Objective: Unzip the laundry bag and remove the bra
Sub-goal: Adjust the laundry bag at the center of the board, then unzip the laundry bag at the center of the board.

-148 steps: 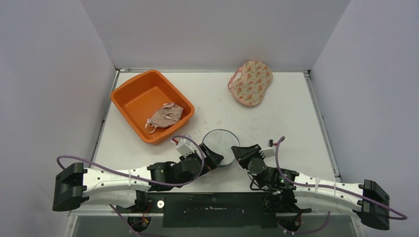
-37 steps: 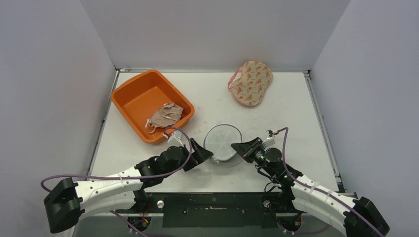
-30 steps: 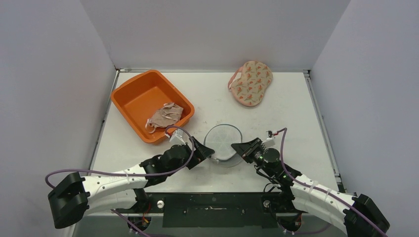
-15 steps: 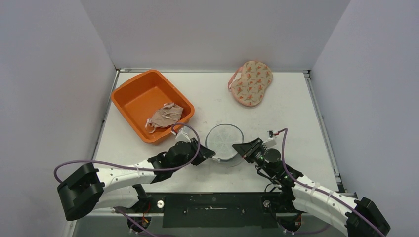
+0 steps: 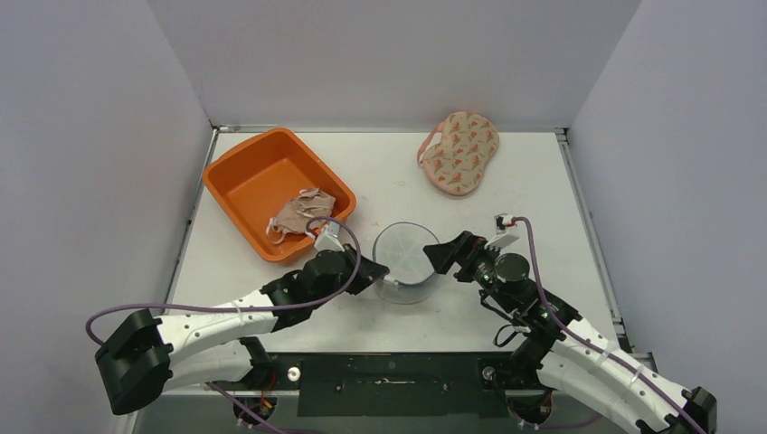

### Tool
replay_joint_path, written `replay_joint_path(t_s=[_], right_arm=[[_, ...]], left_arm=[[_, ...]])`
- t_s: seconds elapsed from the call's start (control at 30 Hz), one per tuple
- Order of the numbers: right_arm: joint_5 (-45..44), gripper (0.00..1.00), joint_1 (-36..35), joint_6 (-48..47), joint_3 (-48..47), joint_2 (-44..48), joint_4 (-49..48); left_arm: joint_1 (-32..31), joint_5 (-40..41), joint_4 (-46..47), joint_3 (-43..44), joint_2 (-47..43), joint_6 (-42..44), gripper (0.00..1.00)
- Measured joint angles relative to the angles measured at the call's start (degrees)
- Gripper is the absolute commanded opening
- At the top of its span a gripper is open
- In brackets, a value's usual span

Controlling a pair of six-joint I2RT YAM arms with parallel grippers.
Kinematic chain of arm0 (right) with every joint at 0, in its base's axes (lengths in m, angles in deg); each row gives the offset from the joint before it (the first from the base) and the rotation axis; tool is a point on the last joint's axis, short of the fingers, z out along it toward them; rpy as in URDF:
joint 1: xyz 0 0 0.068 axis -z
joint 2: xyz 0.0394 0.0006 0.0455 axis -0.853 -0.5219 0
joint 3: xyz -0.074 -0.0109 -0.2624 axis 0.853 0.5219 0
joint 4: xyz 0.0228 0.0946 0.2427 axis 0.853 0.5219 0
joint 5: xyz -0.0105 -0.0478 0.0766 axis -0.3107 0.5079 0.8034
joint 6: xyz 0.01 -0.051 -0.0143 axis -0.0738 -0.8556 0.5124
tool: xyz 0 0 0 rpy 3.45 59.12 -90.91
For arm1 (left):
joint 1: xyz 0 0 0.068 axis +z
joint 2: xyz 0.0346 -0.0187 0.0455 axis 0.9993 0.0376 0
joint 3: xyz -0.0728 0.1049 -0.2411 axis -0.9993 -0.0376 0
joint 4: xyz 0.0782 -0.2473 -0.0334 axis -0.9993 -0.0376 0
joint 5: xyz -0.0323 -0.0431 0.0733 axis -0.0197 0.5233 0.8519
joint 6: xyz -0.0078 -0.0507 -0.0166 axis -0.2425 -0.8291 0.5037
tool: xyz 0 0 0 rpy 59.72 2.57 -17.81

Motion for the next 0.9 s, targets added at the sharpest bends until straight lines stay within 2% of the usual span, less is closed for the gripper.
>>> replay_joint_path(t_s=[0.13,0.27,0.37,0.47,0.7,0.9], right_arm=[[-0.4,0.98,0.0,-3.9,0.0,2.2,1.0],[4.1,0.99,0.1,-5.6,4.1,3.8,-2.7],[9.0,0.90,0.0,-5.4,8.3,3.5,-9.0],[12.2,0.90,-0.3,-4.1,12.0,2.6,-14.5],[13.7,0.90,-0.4,1.3,13.0,-0.3,-19.9],[11.1,0.90,1.0,5.1,14.2,0.3,-20.8]], left_arm=[[0.1,3.9,-7.3,4.3,-1.7,2.0,0.00],[0.1,8.3,-15.0,10.6,-1.4,5.7,0.00],[0.1,10.9,-17.4,12.9,-1.4,7.4,0.00],[0.1,12.5,-19.2,13.0,-1.2,7.9,0.00],[1.2,12.4,-18.5,11.0,-0.5,6.3,0.00],[7.6,6.2,-12.8,4.8,-0.2,4.4,0.00]])
